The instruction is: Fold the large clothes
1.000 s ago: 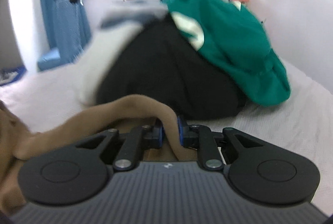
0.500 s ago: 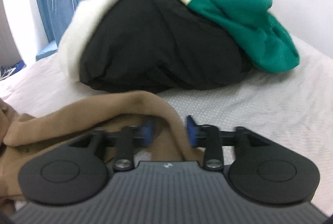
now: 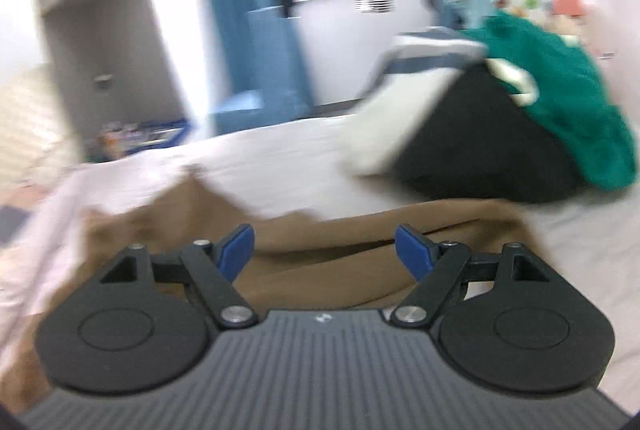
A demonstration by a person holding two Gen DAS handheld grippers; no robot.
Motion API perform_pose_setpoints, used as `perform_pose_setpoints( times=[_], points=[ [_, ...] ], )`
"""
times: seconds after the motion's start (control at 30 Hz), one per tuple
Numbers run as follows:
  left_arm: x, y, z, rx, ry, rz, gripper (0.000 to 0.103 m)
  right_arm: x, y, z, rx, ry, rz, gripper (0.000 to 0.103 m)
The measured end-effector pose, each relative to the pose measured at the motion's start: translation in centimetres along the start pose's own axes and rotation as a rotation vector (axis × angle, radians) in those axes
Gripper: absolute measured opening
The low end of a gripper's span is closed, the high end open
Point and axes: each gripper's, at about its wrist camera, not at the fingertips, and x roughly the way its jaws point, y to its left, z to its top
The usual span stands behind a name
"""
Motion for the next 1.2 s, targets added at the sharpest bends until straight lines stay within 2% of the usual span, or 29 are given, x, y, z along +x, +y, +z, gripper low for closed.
perform_pose_setpoints(
  times=[0.2,0.33,0.5,0.67,0.7,0.8,0.97,1.2],
  points=[
    [-0.1,0.1,-0.2,-0.01,0.019,-0.015,0.065,-3.5,8.4,-3.7,-0.026,0.058,0.233,0.079],
    [-0.2,-0.1,-0.6,-0.002,0.031,-0.012,0.065,-3.4,10.8,-7.4,-0.032,0.129,0.313,0.079],
    [0.0,0.1,-1.0,-0.014,0.051,-0.018,0.065,-1.4,11.4,-12.3,-0.07,0.204,0.316,0.076],
    [0.1,0.3,-1.2,-0.036,0.059,-0.015,0.065,0.1,11.1,-16.4,-0.146,0.28,0.327,0.057],
    [0.1,0.4,-1.2,-0.049,0.062,-0.014,0.065,0.5,11.2,-16.9,-0.163,0.29,0.33,0.056],
    [0.0,0.6,-1.7,-0.073,0.075,-0.014,0.065,1.1,11.3,-17.7,-0.194,0.303,0.336,0.056],
    [-0.5,1.3,-3.0,-0.151,0.127,-0.039,0.065,3.6,11.2,-18.6,-0.129,0.404,0.32,0.056],
    [0.3,0.7,-4.9,-0.178,0.191,-0.109,0.066,3.7,10.7,-18.8,-0.099,0.41,0.338,0.056]
  ],
)
